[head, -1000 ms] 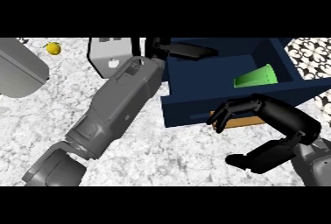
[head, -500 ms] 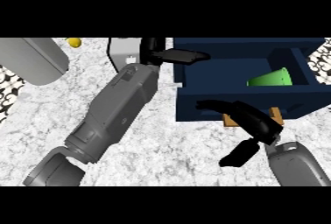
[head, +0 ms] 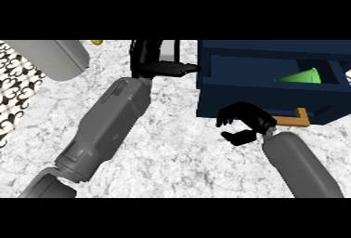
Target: Pick up the cup, place it into the drawer and close the drawer
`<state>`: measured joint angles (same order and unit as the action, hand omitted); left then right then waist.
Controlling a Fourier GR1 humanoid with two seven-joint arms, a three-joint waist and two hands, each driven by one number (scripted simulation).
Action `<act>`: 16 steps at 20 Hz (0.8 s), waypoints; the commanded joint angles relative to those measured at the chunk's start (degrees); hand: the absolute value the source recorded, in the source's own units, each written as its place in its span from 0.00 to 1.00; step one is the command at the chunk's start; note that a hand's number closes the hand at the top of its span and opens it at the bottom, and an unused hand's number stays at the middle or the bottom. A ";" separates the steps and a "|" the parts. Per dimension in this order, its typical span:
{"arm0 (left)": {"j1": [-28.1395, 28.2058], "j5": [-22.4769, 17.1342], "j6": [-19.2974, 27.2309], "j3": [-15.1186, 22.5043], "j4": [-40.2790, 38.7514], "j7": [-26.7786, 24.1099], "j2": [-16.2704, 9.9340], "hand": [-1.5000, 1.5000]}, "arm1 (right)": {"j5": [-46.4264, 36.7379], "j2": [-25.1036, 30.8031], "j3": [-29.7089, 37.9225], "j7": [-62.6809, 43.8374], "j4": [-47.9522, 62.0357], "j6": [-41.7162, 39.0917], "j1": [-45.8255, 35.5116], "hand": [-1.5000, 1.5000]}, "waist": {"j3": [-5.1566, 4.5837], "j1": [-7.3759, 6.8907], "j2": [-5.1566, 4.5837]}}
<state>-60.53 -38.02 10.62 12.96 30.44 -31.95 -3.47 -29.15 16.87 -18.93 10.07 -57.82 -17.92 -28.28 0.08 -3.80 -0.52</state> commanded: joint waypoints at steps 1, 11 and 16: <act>2.73 0.01 -1.67 0.11 3.41 0.51 -1.98 0.00 | -2.05 -1.93 2.86 6.11 14.74 5.24 -7.05 1.00 | 0.13 -1.82 -0.44; 9.58 -0.42 -6.85 1.10 9.09 2.61 -6.17 0.00 | 3.88 4.50 16.13 14.57 28.78 9.50 -20.78 1.00 | 0.28 -5.33 -1.44; 9.76 -0.87 -7.20 0.92 10.14 3.81 -6.58 0.00 | 5.57 6.45 18.79 11.82 30.44 9.21 -25.02 1.00 | 0.28 -6.32 -2.10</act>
<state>-51.25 -38.90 3.78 13.59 39.77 -28.93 -9.80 -24.44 18.57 -5.15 24.84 -31.52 -12.29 -44.66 0.62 -8.54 -1.52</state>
